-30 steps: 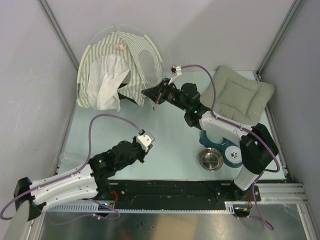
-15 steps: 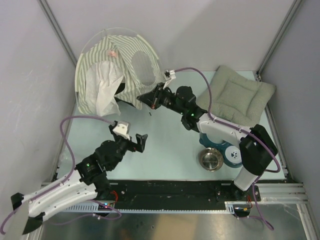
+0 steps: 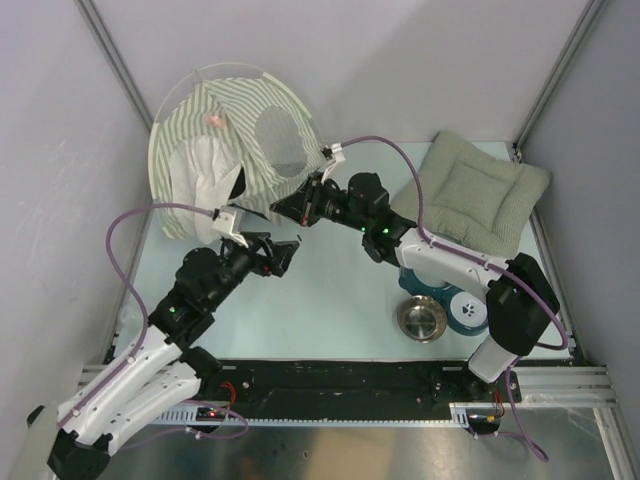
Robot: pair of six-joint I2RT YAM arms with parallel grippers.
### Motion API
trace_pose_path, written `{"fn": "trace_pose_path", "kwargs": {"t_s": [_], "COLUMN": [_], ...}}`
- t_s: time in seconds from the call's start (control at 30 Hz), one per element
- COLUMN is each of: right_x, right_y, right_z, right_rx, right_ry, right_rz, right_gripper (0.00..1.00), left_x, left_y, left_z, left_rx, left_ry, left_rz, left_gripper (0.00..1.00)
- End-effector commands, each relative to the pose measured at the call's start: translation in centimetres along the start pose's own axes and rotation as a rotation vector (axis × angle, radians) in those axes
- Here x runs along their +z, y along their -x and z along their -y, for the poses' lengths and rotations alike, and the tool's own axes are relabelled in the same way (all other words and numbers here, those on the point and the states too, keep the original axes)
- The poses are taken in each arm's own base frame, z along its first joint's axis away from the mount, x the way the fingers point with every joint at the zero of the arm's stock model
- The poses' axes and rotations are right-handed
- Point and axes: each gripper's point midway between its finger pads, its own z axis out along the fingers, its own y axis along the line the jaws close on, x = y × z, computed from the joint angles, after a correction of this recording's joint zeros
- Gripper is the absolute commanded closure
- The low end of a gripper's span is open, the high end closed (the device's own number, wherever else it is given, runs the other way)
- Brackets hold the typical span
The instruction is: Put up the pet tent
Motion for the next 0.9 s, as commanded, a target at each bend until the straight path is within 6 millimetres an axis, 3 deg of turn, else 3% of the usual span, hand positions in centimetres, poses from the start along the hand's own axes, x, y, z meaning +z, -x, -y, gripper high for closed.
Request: {"fn": "trace_pose_path", "kwargs": {"t_s": [0.0,0.13,0.27,0.57,0.63,0.8,0.87], "right_x": [-0.8,-0.7,-0.3,-0.4,-0.3,-0.2,-0.1], "right_y": [3.1,2.2,1.4,0.8,0.5,0.3,0.5], "right_z": [-4.6,-5.1,-5.6,-5.7,-5.7,-5.8,-5.7], "right_rx": [-0.037,-0.030,-0.022,-0.021,-0.016,-0.003,0.007], "right_ry": [0.102,0.113,0.127,0.125,0.124,0.130,0.129], "right_rz": [0.011,-0.033,-0.070,-0.103,-0.111,-0.112,-0.107], "right_gripper": [1.00,1.00,1.00,1.00,1.00,1.00,1.00], "left_x": [-0.1,0.6,0.7,1.0,0.9,0.9,0.9], "left_y": [2.7,2.4,2.2,2.7,3.1,2.7,2.1], "left_z": [2.6,4.0,4.9,4.2,3.9,3.5,3.5], "left_rx": [-0.063,-0.078,-0.065,-0.077,-0.084,-0.098,-0.106], "left_ry": [-0.157,-0.251,-0.315,-0.289,-0.275,-0.264,-0.268], "left_rz": [0.047,0.017,0.009,0.036,0.052,0.043,0.027], "left_gripper": [0.16,0.19,0.14,0.15,0.25,0.69,0.79]}}
